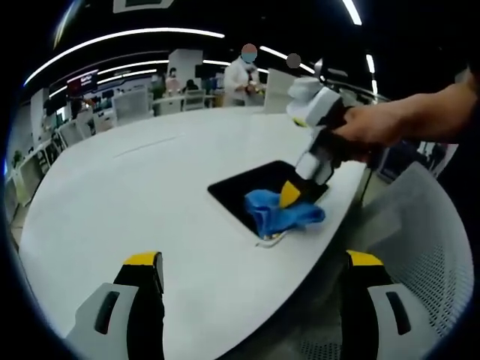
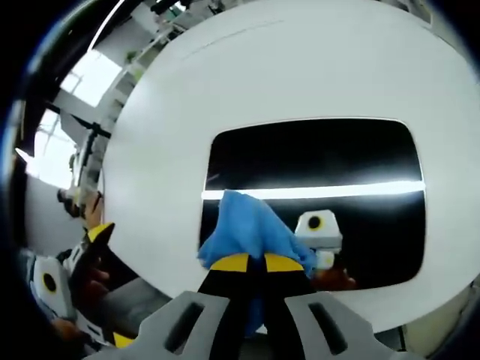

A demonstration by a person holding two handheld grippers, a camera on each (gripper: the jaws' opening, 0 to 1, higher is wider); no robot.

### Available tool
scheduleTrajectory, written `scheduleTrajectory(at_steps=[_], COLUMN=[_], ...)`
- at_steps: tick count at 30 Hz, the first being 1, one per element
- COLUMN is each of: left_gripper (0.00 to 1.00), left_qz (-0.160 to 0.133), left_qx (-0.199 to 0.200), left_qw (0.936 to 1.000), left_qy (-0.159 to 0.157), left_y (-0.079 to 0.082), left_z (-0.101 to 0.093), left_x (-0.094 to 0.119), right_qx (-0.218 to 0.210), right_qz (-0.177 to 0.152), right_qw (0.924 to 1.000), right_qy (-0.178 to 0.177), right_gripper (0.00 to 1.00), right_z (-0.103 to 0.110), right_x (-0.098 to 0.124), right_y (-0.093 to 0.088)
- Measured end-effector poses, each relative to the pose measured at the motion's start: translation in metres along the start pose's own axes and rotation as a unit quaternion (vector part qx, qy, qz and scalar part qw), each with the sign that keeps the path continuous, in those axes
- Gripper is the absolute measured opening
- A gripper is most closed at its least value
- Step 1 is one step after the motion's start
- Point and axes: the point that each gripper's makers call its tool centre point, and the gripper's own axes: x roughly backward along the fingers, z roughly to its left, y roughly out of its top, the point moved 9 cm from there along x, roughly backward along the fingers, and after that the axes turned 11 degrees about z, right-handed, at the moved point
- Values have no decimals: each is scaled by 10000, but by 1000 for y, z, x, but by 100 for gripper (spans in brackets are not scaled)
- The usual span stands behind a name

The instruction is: Wipe the mirror surface with the cleaning cloth until all visible marks leave the cleaned area.

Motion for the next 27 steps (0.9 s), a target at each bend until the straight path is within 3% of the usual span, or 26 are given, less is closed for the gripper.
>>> scheduleTrajectory(at_steps=[27], left_gripper=[99], left_qz=[-80], left_qx=[39], left_qw=[10000], left_qy=[44], left_y=[0], left_z=[2], left_x=[1], right_qx=[171], right_qz=[105], right_qw=[9998], right_qy=[96], right_gripper=[0], right_z=[21], right_x=[-9], right_y=[3])
